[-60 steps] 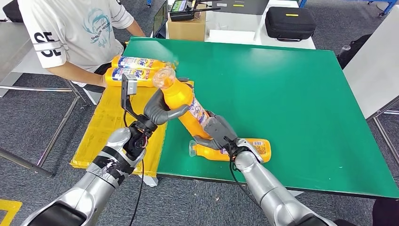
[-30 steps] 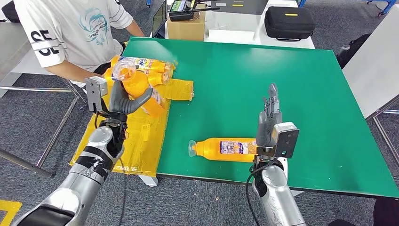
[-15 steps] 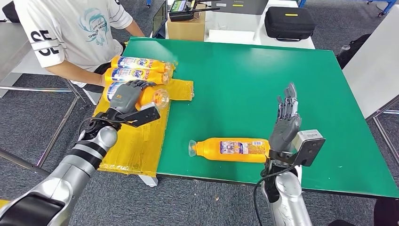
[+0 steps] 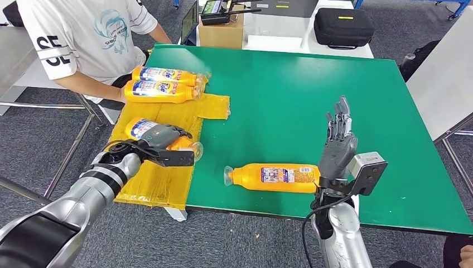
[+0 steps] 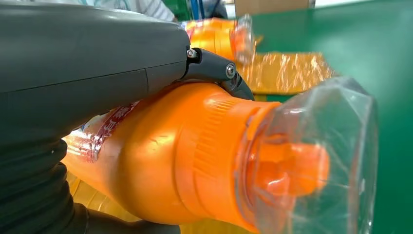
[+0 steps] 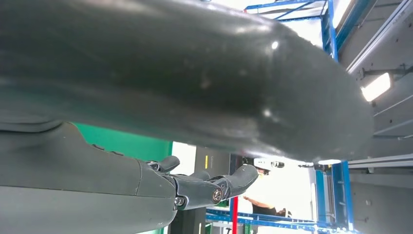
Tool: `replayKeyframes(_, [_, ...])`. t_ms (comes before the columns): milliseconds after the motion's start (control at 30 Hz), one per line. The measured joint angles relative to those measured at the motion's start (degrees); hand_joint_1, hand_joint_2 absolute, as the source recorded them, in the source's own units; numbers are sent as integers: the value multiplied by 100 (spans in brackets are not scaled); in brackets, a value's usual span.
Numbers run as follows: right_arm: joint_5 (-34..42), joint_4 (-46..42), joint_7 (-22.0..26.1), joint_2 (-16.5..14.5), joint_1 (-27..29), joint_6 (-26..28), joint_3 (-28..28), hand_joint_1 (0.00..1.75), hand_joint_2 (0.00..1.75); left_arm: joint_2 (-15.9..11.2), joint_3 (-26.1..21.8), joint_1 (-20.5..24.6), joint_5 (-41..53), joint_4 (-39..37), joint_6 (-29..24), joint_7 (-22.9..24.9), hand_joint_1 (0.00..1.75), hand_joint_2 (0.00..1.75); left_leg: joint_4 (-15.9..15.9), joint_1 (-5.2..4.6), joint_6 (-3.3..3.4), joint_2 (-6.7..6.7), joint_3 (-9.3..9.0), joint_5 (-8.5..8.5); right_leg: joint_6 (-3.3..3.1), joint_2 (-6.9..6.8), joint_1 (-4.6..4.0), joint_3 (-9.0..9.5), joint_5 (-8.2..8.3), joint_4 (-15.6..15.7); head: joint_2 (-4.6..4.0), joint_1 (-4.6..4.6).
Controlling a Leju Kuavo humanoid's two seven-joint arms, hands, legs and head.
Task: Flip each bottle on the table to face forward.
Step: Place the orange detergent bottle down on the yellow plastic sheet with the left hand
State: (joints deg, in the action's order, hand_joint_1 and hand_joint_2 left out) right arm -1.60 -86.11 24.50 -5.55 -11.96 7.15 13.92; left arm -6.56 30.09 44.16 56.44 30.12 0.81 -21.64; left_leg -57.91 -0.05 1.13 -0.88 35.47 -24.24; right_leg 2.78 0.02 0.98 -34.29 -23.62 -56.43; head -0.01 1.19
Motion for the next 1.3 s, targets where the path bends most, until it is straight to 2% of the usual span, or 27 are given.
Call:
replayKeyframes(233, [52, 71, -3, 7, -58, -74, 1, 0, 0, 0, 192, 190, -185, -398, 406, -32, 175, 175, 0, 1, 0, 0, 0, 0, 0, 0, 0, 0, 0, -1, 1, 0])
replayKeyframes(300, [62, 107, -5, 11, -86, -93, 2, 0, 0, 1, 237, 224, -253, -474, 436, -24, 112, 175, 0, 1, 0, 0, 0, 0, 0, 0, 0, 1, 0, -1, 1, -1])
replayKeyframes(367, [65, 138, -8, 15, -105, -104, 4, 0, 0, 2, 261, 240, -322, -527, 374, 28, 27, 175, 0, 1, 0, 0, 0, 0, 0, 0, 0, 1, 0, 0, 1, -1])
replayKeyframes(433, [66, 162, -9, 20, -111, -114, 6, 0, 0, 2, 273, 240, -379, -566, 283, 63, 3, 175, 0, 0, 0, -1, 0, 0, 0, 0, 0, 1, 0, 0, 1, 0])
replayKeyframes(767, [72, 217, -9, 39, -135, -144, 15, 0, 0, 3, 257, 205, -641, -617, -132, 38, 0, 175, 0, 0, 0, -1, 1, 0, 0, -1, 0, 1, 0, -1, 0, 0])
replayKeyframes(967, [96, 293, -30, 43, -236, -214, 28, 0, 0, 4, 52, 131, -1005, -608, -388, -210, 0, 175, 0, 0, 0, -1, 0, 0, 0, -1, 0, 1, 0, -1, 1, -1])
replayKeyframes(1133, [139, 328, -58, 51, -247, -229, 31, 0, 0, 4, -420, -127, -1907, -384, -470, -790, 0, 175, 0, 0, 0, -1, 0, 0, 0, 0, 0, 0, 0, -1, 1, 1])
replayKeyframes(1300, [115, 329, -116, 88, -239, -176, 39, 0, 0, 16, -1232, -569, -3195, 272, 13, -1248, 0, 175, 0, 0, 0, 0, 0, -1, -1, 0, 0, -1, -1, 1, 1, 1])
